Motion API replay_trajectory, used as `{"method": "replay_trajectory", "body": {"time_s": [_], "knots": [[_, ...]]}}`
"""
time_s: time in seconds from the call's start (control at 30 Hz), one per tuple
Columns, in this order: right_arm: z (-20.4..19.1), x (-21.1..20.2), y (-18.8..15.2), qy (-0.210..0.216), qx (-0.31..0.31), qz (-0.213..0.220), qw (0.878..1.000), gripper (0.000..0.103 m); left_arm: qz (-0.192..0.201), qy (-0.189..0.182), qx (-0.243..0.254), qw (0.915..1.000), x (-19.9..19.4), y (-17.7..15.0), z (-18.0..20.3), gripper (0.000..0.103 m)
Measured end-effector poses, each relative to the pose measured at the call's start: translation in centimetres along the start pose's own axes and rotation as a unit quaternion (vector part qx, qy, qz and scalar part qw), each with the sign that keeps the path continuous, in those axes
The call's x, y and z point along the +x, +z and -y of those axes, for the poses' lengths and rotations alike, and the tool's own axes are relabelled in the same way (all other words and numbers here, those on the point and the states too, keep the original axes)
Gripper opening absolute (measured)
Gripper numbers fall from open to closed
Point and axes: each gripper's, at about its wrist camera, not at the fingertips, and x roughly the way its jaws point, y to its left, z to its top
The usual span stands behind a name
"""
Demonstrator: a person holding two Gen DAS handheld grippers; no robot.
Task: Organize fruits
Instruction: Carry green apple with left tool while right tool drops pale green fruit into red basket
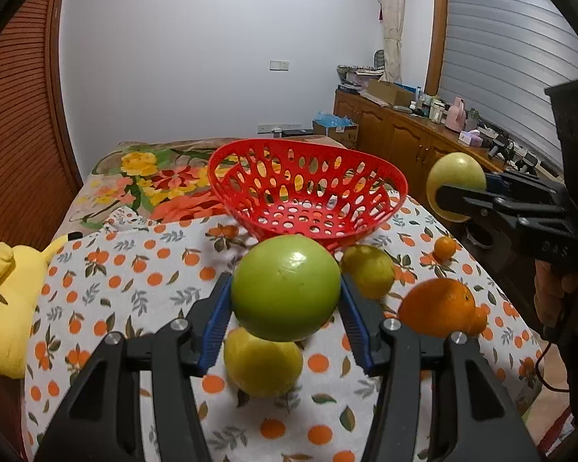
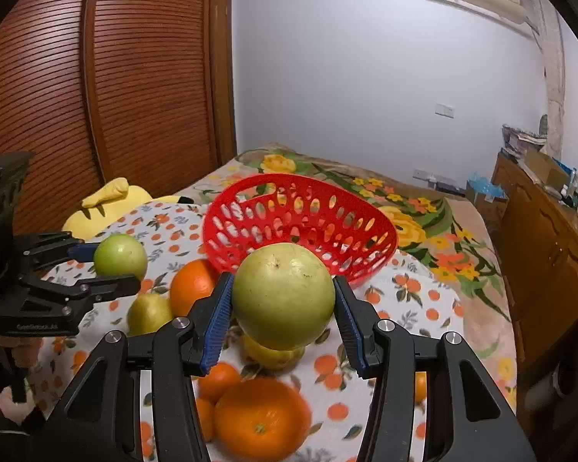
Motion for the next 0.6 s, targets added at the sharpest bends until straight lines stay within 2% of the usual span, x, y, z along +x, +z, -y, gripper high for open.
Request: {"method": "replay_trajectory", "body": {"time_s": [0.13,0.4,0.6], "knots": [[1.0,1.7,0.9,0.003,0.000,-0.011,1.000,0.052,-0.002,0.001,0.000,1.0000,1.0,0.8,-0.3,0.053],[3.2,6.1,2.2,0.009,-0.005,-0.062,0.998,0.052,-0.005,0.004,0.001,1.0000,2.9,2.3,-1.0,0.053],[3.1,8.5,2.5,0.015,-0.030,-0.100,0.994,0.052,-0.006,0.003,-0.001,1.0000,3.9,3.1,-1.6,0.053]]}}
